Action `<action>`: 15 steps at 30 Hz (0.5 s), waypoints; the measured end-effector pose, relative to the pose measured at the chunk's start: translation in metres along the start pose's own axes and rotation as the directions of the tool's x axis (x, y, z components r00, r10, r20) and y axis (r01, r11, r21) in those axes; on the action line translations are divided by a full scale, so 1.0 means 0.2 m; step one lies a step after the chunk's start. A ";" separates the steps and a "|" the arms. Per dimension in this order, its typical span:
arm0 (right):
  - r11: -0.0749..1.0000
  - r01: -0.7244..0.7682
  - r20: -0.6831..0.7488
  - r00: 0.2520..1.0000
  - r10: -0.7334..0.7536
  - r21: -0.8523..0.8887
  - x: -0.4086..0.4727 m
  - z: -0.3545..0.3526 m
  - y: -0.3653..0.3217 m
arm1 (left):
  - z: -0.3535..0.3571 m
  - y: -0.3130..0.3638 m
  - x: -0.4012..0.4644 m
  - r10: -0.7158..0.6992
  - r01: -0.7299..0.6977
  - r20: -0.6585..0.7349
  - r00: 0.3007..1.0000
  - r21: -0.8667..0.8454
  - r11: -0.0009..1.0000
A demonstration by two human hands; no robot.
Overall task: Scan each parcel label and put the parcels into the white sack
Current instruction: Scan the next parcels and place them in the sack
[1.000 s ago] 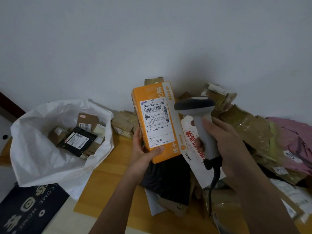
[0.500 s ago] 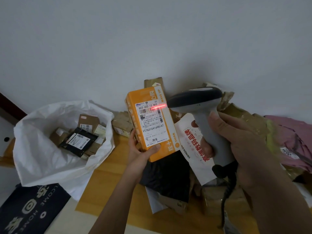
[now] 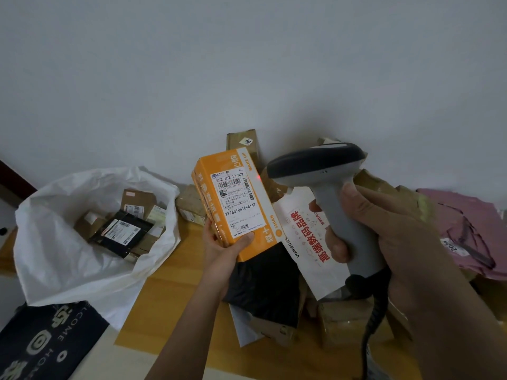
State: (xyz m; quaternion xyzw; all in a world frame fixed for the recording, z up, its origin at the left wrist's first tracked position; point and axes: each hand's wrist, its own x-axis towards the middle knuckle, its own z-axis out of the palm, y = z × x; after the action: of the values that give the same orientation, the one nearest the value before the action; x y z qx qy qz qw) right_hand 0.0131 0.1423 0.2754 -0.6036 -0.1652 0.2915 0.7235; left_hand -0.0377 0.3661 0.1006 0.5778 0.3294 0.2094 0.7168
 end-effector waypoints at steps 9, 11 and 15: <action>0.999 -0.033 0.099 0.995 0.034 -0.011 0.02 -0.02 0.00 | -0.02 -0.02 -0.07 -0.012 0.012 -0.069 0.998 -0.012 1.000; 0.998 -0.055 0.133 0.990 0.056 -0.009 0.05 0.00 0.02 | -0.05 -0.03 -0.09 -0.015 0.013 -0.094 0.995 -0.017 1.000; 0.997 -0.071 0.184 0.980 0.074 -0.024 0.09 0.06 0.07 | -0.14 -0.05 -0.12 -0.036 0.033 -0.164 0.986 -0.016 0.999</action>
State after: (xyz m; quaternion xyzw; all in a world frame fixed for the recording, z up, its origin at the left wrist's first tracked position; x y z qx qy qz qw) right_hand 0.0175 0.1650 0.2630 -0.5857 -0.2121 0.3711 0.6887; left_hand -0.0760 0.3667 0.0926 0.5479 0.3959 0.2461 0.6946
